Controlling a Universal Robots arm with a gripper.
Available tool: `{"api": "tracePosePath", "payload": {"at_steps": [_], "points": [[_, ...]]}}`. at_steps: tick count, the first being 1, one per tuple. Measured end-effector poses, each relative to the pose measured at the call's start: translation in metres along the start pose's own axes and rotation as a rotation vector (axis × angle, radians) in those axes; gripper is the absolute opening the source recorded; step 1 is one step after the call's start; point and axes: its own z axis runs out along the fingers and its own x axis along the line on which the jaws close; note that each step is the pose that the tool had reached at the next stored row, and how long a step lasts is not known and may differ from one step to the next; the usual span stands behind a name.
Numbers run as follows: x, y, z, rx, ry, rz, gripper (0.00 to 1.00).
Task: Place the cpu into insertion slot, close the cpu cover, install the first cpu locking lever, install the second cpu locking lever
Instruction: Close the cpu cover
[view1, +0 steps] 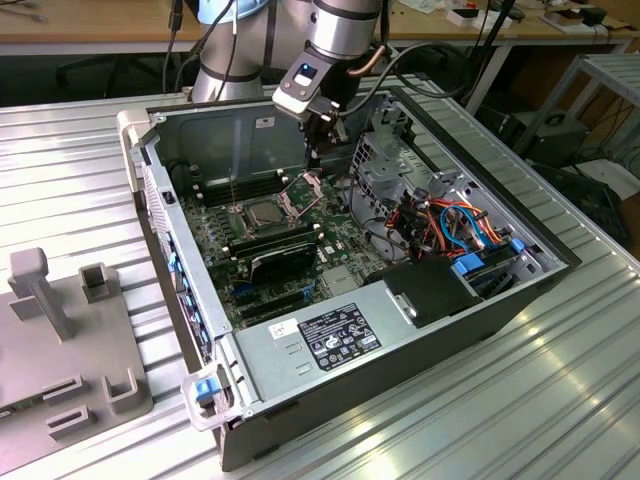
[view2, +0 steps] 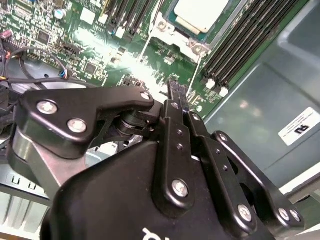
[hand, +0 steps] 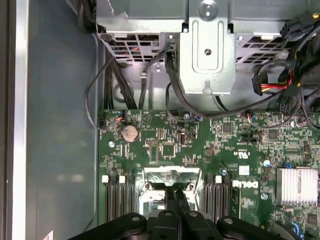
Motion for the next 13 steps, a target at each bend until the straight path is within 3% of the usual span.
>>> {"api": "tracePosePath", "payload": {"at_steps": [4, 13], "points": [[0.0001, 0.0101, 0.0053, 0.0000, 0.0001, 0.000, 0.11], [0.0003, 0.0215, 0.0195, 0.0000, 0.0001, 0.000, 0.11]]}}
